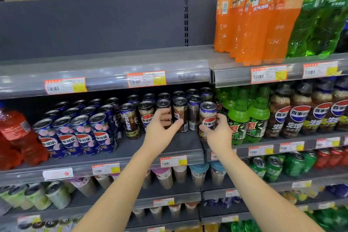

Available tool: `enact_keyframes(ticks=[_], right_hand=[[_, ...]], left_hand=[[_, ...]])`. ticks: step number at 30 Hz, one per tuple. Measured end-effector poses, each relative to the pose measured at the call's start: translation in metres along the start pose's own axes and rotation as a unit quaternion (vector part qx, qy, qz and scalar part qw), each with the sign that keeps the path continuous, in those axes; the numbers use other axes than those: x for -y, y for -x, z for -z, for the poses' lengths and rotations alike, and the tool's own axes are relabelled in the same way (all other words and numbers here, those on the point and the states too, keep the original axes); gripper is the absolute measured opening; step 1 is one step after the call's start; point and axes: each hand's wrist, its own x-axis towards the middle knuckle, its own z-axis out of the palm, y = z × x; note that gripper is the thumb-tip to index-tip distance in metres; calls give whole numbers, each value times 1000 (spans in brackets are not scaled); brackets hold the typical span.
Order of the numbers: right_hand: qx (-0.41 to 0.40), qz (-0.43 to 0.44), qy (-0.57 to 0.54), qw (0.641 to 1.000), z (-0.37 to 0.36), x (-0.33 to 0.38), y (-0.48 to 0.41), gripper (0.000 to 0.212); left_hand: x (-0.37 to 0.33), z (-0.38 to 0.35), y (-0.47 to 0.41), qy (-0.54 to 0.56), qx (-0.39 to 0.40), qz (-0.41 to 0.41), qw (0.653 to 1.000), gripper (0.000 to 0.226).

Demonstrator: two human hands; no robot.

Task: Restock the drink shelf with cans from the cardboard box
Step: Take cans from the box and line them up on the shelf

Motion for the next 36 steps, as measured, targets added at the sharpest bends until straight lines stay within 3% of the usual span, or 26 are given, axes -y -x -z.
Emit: enact_keyframes(ticks=[4,13,19,23,29,36], right_hand=[[-24,-23,31,999,-14,-9,-14,59],[-99,-13,107,989,-33,-17,-23,62],[-131,-44,51,989,-40,-16,-31,54],[-148,-39,75,985,-44,-17,-33,55],[-151,-59,44,986,-48,-15,-39,49],[-110,-37,101,988,-47,-26,-47,53]], left_hand=[[8,14,7,-3,7,15,1000,50],[17,25,17,-6,40,6,999,48],[20,24,21,-16,39,-2,999,46],[21,22,23,-13,40,-1,999,45],[25,19,26,-15,40,-4,999,43],[27,13,28,-3,20,16,1000,46]])
